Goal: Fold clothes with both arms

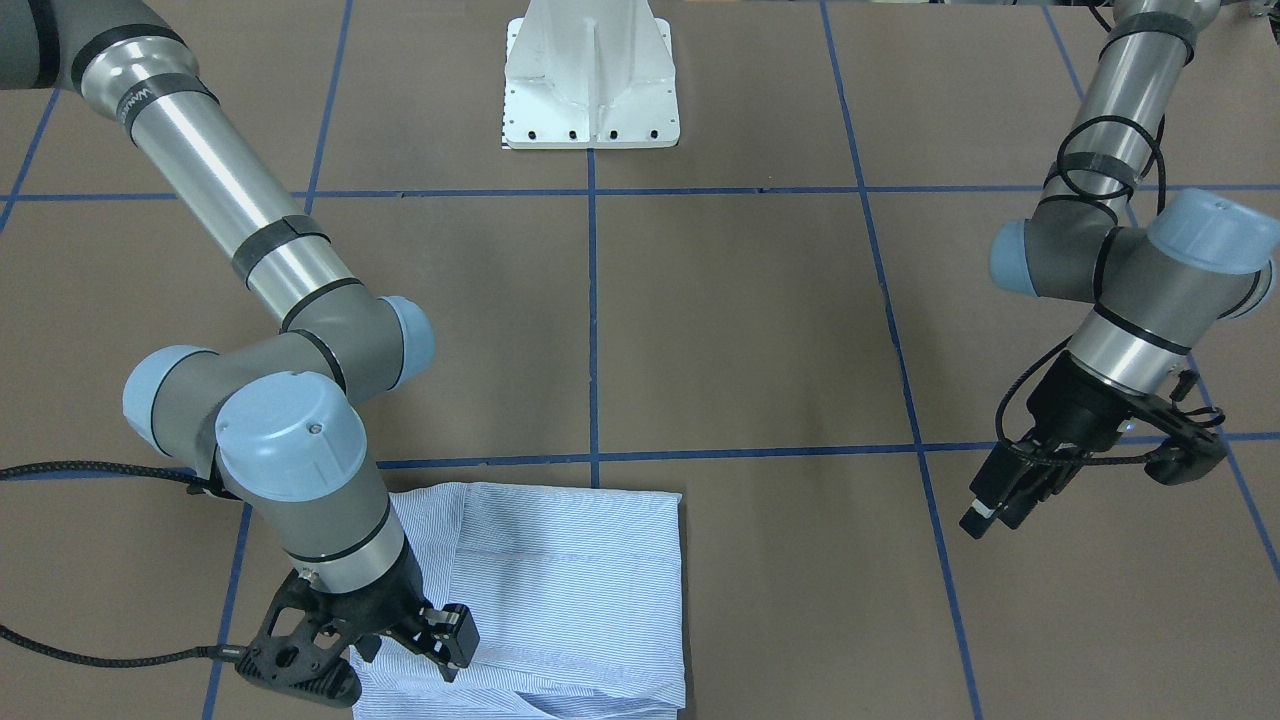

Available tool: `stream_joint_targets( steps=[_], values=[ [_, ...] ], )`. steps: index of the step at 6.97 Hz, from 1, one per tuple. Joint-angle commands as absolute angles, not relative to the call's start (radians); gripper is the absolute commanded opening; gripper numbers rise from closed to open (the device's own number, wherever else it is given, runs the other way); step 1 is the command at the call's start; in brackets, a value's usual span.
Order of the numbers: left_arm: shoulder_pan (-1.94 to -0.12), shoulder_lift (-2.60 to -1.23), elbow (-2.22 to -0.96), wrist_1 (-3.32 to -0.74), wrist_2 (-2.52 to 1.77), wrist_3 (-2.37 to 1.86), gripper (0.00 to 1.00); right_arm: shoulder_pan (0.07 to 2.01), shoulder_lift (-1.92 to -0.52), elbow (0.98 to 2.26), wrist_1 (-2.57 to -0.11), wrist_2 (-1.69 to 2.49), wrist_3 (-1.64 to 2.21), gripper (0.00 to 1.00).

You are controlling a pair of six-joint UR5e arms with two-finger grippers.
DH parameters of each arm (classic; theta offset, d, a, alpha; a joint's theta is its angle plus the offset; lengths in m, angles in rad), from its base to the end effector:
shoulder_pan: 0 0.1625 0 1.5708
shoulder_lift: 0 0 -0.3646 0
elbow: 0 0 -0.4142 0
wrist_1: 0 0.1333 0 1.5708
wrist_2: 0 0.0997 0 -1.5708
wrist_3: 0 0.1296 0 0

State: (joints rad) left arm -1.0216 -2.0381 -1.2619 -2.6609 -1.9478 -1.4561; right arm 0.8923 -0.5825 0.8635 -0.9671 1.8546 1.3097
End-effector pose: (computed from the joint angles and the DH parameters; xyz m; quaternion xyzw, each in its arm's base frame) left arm 0.3024 -0.6581 0.3663 0.1808 0.5658 -0.2507 0.7645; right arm -0.4654 -0.7319 0.2499 0.1239 -0.4249 0.2201 0.8693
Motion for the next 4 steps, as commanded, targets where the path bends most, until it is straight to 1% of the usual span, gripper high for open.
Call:
stream_joint_targets(
  steps=[1, 2, 3, 4],
  values=[
    [-1.020, -2.039, -1.253, -2.671, -1.950, -1.456, 0.73, 0.841, -0.635, 0.925, -0.985, 1.867, 1.348, 0.00],
    [-1.019, -2.039, -1.253, -2.671, -1.950, -1.457, 0.73, 0.838, -0.637, 0.913, -0.983, 1.862, 1.345, 0.00],
    [-1.019, -2.039, -1.253, -2.671, -1.951, -1.457, 0.73, 0.839, -0.627, 0.864, -0.977, 1.835, 1.324, 0.00],
    [-1.019, -2.037, -1.253, -2.672, -1.951, -1.457, 0.73, 0.839, -0.591, 0.780, -0.954, 1.765, 1.316, 0.00]
  ],
)
